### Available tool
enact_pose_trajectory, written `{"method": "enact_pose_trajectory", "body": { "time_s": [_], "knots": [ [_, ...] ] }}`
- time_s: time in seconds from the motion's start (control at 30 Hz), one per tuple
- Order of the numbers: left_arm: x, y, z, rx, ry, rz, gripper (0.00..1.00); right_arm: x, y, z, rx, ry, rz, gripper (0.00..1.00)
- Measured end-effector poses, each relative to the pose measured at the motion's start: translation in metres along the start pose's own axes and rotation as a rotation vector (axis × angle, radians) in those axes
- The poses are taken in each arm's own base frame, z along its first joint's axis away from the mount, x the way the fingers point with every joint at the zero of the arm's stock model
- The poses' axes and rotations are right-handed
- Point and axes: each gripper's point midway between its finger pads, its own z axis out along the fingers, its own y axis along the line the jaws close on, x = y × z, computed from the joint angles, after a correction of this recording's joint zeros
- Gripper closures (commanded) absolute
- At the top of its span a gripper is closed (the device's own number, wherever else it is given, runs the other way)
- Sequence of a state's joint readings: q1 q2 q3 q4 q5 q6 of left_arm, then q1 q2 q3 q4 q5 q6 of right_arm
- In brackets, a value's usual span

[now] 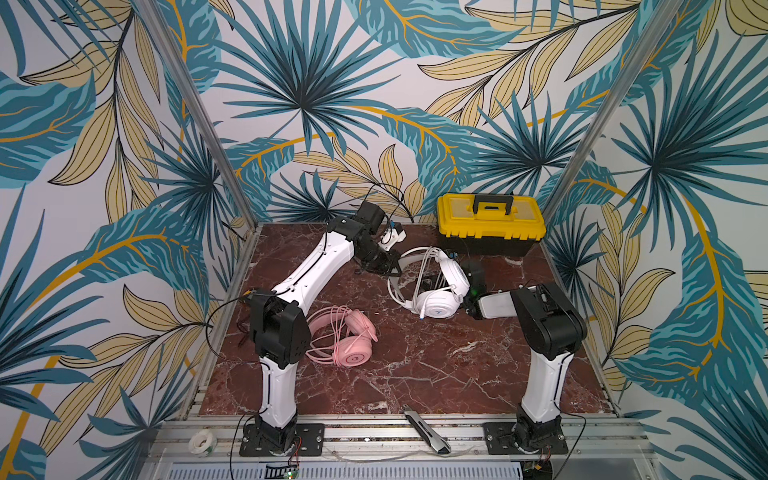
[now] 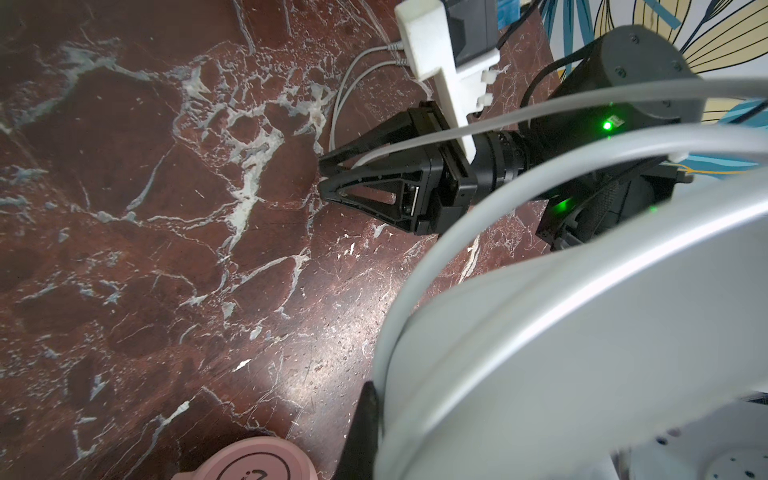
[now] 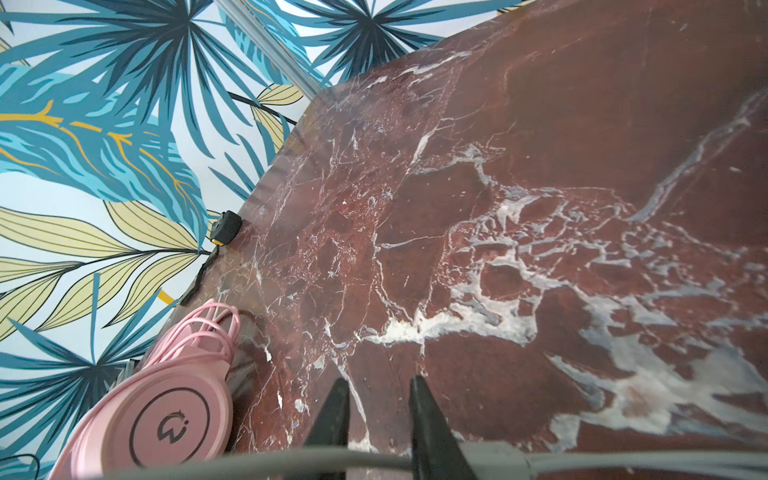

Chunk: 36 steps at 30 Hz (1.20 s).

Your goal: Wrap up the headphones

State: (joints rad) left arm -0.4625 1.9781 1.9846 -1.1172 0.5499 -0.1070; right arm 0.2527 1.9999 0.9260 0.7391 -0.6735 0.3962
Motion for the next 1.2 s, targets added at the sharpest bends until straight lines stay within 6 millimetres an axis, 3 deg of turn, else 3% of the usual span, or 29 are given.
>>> {"method": "enact_pose_trajectory", "body": {
  "time_s": [0.17, 0.3, 0.47, 0.7, 1.0, 1.2],
  "knots": [
    [-0.008, 0.002, -0.008, -0.03, -0.029, -0.022, 1.0, 0.012, 0.006, -0.005, -0.019, 0.016, 0.023, 0.85],
    [-0.013, 0.015, -0.018, -0.089, -0.049, -0.085, 1.0, 0.024, 0.014, -0.021, -0.01, 0.026, 0.042, 0.86],
    [-0.026, 0.029, -0.028, -0.165, -0.101, -0.158, 1.0, 0.021, 0.041, -0.049, -0.004, -0.008, 0.023, 0.86],
    [-0.032, 0.054, -0.02, -0.257, -0.126, -0.28, 1.0, 0.02, 0.083, -0.08, 0.06, 0.035, -0.031, 0.87],
    [-0.032, 0.063, -0.015, -0.284, -0.14, -0.332, 1.0, 0.022, 0.117, -0.152, 0.222, 0.07, -0.166, 0.87],
    [-0.033, 0.064, -0.013, -0.283, -0.146, -0.341, 1.0, 0.032, 0.112, -0.163, 0.267, 0.094, -0.166, 0.8]
  ]
}}
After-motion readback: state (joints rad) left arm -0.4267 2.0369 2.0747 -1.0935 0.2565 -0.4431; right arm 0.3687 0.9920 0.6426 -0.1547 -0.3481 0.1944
